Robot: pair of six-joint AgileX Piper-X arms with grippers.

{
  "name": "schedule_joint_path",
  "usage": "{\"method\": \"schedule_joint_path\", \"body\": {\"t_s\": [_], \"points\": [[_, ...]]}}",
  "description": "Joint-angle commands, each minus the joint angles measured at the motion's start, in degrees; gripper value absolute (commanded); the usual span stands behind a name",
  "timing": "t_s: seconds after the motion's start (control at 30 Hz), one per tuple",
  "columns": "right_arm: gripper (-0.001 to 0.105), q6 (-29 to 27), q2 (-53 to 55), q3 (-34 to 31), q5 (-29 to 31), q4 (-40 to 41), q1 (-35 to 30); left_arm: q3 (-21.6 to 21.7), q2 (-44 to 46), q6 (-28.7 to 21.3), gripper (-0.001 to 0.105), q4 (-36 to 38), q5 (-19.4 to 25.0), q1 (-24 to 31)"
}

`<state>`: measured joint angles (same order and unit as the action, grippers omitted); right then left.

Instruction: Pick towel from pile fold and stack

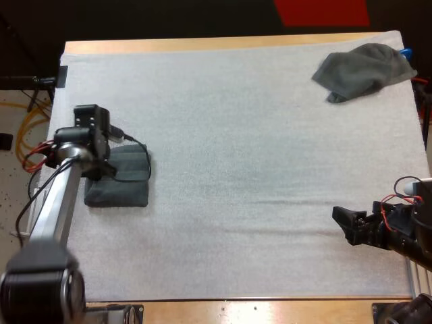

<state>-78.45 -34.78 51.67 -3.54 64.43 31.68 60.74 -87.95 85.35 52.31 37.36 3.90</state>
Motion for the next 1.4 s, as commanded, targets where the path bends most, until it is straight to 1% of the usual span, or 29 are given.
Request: {"method": "schedule_joint_path", "body": {"t_s": [0.0,0.03,0.07,0.13,0.23,0.27,0.33,0.37,0.4,0.47,0.53,0.6,0.67,0.77,0.83,0.97,1.0,1.07,1.17,1.23,1.3,1.33,1.37], "points": [[0.08,-0.2,0.1,0.3,-0.5,-0.3,0.0,0.5,2.7,0.8,0.068,-0.3,-1.1,-0.2],[0.08,-0.2,0.1,0.3,-0.5,-0.3,0.0,0.5,5.1,1.2,0.068,-0.3,-4.6,-0.2],[0.08,-0.2,0.1,0.3,-0.5,-0.3,0.0,0.5,6.3,1.4,0.068,-0.3,-5.9,-0.2],[0.08,-0.2,0.1,0.3,-0.5,-0.3,0.0,0.5,10.9,3.4,0.068,-0.3,-13.0,-0.2],[0.08,-0.2,0.1,0.3,-0.5,-0.3,0.0,0.5,17.1,6.2,0.068,0.2,-21.7,-0.2],[0.08,-0.2,0.1,0.3,-0.5,-0.3,0.0,0.5,17.9,6.6,0.068,0.3,-23.3,-0.2],[0.08,-0.2,0.1,0.3,-0.5,-0.6,0.0,0.5,22.5,8.2,0.068,1.0,-29.5,-0.2],[0.08,-0.2,0.1,0.3,-0.5,-0.8,0.0,0.5,23.6,8.4,0.068,1.3,-30.6,-0.2],[0.08,-0.2,0.1,0.3,-0.5,-1.3,0.0,0.5,25.8,8.6,0.068,2.2,-33.8,-0.2],[0.08,-0.5,0.1,0.3,-0.5,-2.2,0.0,0.5,28.5,8.7,0.068,3.7,-37.4,-0.2],[0.08,-2.7,0.1,0.3,-0.5,-3.4,0.0,0.5,32.2,8.7,0.068,5.8,-40.5,-0.2],[0.08,-3.9,0.0,0.3,-0.4,-3.6,-0.2,0.5,34.9,8.7,0.068,7.1,-42.2,-0.2],[0.08,-3.8,-1.2,-0.2,-0.1,-4.1,-0.2,0.5,37.3,8.7,0.068,7.6,-43.4,-0.2],[0.08,-4.1,-3.7,-0.3,0.4,-4.3,-0.2,0.5,39.9,8.9,0.068,7.6,-47.2,-0.2],[0.08,-5.7,-6.6,-0.3,2.4,-5.8,-0.2,0.5,41.6,10.1,0.068,7.9,-49.8,-0.2],[0.08,-8.0,-10.1,-0.3,6.2,-8.6,-0.2,0.5,43.9,10.6,0.068,9.3,-52.4,-0.2],[0.08,-7.9,-11.1,-0.3,6.6,-9.3,-0.6,0.5,44.9,10.6,0.068,9.6,-52.6,-0.3],[0.08,-7.9,-11.9,-0.3,5.7,-10.1,-2.1,0.5,46.3,10.6,0.068,9.8,-52.6,-1.4],[0.08,-8.7,-12.7,-0.3,5.1,-10.2,-6.7,0.5,48.4,10.6,0.068,9.8,-52.4,-4.2],[0.08,-11.4,-12.7,-0.3,3.5,-9.8,-11.0,0.5,49.8,10.6,0.068,9.9,-50.2,-5.9],[0.08,-13.1,-12.2,-0.3,2.7,-8.8,-14.6,0.5,50.6,10.3,0.068,9.9,-47.7,-6.4],[0.08,-14.2,-11.8,-0.3,2.3,-7.9,-17.0,0.5,51.1,10.1,0.068,9.9,-46.9,-6.4],[0.08,-14.4,-11.7,-0.3,1.8,-7.6,-17.8,0.5,51.3,10.0,0.068,9.9,-46.6,-6.4]]}}
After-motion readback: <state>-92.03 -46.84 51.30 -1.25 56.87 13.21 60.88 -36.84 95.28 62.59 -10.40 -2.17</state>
